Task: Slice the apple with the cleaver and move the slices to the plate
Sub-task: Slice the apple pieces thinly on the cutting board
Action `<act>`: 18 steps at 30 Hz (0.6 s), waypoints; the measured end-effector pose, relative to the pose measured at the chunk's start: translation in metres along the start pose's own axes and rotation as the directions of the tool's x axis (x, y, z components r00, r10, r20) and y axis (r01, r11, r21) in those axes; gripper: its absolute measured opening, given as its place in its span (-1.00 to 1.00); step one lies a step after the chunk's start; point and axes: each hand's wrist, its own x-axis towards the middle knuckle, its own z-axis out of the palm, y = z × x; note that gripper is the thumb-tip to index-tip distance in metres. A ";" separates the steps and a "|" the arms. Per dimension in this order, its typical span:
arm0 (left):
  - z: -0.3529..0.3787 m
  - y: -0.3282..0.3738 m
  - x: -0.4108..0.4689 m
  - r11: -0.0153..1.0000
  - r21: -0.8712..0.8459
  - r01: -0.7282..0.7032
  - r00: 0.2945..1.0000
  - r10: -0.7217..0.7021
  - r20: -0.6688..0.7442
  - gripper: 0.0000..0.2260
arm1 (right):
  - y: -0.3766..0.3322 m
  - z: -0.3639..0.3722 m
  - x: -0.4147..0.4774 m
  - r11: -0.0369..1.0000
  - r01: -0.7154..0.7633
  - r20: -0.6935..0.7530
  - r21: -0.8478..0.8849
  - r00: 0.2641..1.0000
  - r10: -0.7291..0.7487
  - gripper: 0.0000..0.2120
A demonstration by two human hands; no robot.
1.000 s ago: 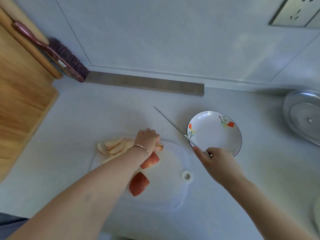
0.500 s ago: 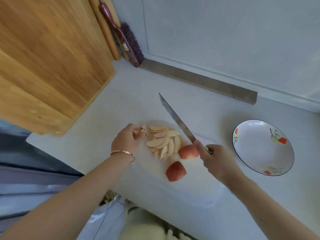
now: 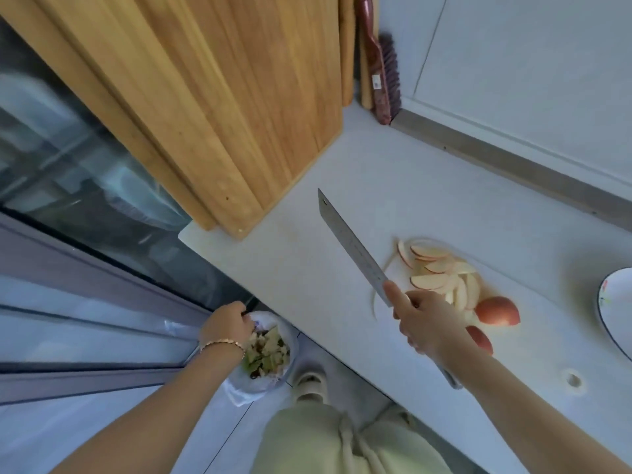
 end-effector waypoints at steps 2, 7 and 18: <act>-0.010 0.013 -0.004 0.989 -0.038 -0.144 0.986 0.140 -0.094 -0.79 | -0.003 0.006 0.000 1.000 -0.025 -0.012 -0.009 1.000 0.025 -0.49; -0.027 0.079 -0.018 0.828 -0.086 -0.554 0.833 0.551 -0.054 -0.81 | 0.004 -0.002 -0.009 0.988 -0.093 -0.070 0.123 0.992 0.102 -0.51; 0.034 0.233 -0.086 0.456 0.114 -0.883 0.466 0.816 0.342 -0.82 | 0.122 -0.094 -0.066 0.871 -0.249 -0.259 0.425 0.888 0.380 -0.54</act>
